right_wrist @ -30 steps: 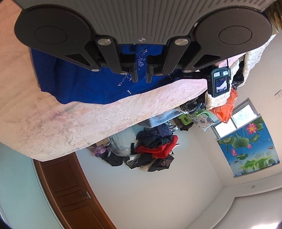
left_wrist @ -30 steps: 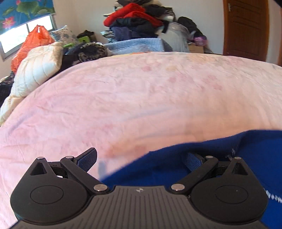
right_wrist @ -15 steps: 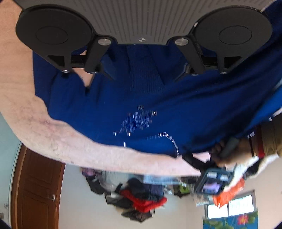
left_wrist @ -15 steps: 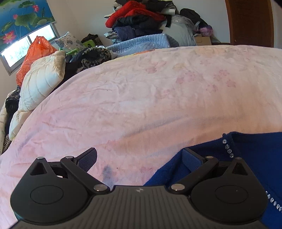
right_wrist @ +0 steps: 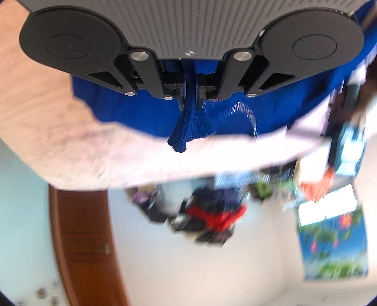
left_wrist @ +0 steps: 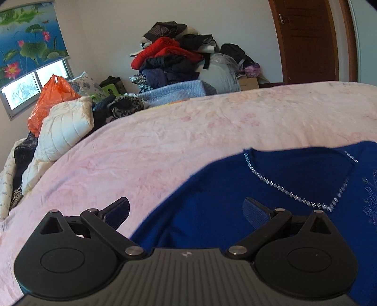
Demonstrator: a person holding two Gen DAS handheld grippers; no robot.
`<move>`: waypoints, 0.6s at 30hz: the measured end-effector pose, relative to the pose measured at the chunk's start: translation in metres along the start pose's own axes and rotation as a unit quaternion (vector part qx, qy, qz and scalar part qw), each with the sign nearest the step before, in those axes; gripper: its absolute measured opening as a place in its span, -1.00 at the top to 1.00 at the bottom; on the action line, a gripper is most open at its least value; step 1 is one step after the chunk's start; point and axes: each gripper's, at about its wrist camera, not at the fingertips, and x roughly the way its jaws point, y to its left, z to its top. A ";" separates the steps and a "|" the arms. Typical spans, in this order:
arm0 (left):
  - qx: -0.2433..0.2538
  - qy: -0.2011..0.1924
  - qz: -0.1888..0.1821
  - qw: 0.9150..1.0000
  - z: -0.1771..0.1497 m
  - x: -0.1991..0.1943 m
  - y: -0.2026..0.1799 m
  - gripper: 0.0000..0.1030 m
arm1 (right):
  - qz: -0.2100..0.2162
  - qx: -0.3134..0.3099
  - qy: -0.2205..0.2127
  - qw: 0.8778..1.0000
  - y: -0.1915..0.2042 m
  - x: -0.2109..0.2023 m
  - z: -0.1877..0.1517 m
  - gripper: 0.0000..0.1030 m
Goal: Fold small clothes
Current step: 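Lift the held sleeve with the right gripper and fold it across the sweater body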
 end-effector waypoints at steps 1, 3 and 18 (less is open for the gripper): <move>0.000 0.014 -0.009 1.000 -0.010 -0.003 -0.002 -1.00 | -0.005 0.012 -0.015 1.000 -0.004 -0.002 0.006 0.82; -0.001 0.031 -0.023 0.999 -0.028 -0.010 -0.006 -1.00 | -0.012 0.029 -0.038 0.999 -0.014 -0.001 0.019 0.82; -0.029 0.021 -0.026 0.999 -0.056 -0.054 0.010 -1.00 | -0.112 0.018 -0.210 0.971 -0.057 -0.031 0.106 0.82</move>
